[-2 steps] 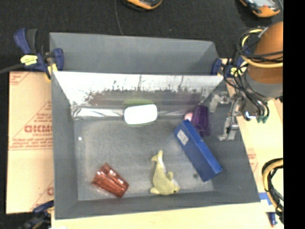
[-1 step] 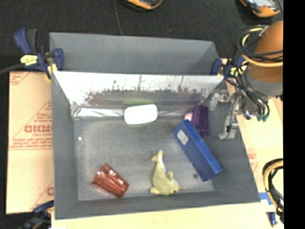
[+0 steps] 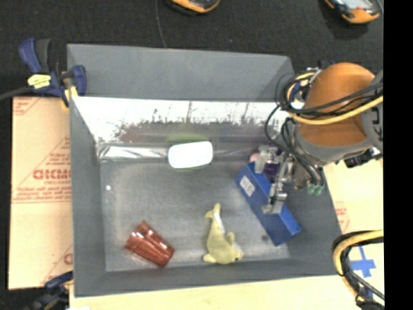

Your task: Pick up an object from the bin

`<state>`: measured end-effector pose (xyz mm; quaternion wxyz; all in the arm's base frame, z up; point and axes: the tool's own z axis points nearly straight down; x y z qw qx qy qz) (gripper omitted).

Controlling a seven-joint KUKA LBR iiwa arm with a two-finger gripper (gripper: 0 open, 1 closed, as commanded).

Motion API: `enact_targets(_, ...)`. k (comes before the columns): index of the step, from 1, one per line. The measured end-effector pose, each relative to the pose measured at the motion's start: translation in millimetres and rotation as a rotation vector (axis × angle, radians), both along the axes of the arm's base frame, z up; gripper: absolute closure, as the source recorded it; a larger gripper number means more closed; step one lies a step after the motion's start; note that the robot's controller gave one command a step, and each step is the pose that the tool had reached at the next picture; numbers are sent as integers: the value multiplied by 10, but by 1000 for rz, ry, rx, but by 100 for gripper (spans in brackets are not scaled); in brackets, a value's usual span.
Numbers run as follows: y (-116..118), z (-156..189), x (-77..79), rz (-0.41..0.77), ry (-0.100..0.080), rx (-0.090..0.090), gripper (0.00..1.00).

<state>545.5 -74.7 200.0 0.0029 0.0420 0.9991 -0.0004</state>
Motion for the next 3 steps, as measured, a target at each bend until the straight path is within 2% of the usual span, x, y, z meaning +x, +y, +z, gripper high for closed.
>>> enact_targets(1, 316, -510, 44, -190, -9, -1, 0)
enact_targets(2, 870, -782, -149, -305, -2, 3, 0)
enact_targets(3, 988, -827, -215, -263, 2, 3, 0)
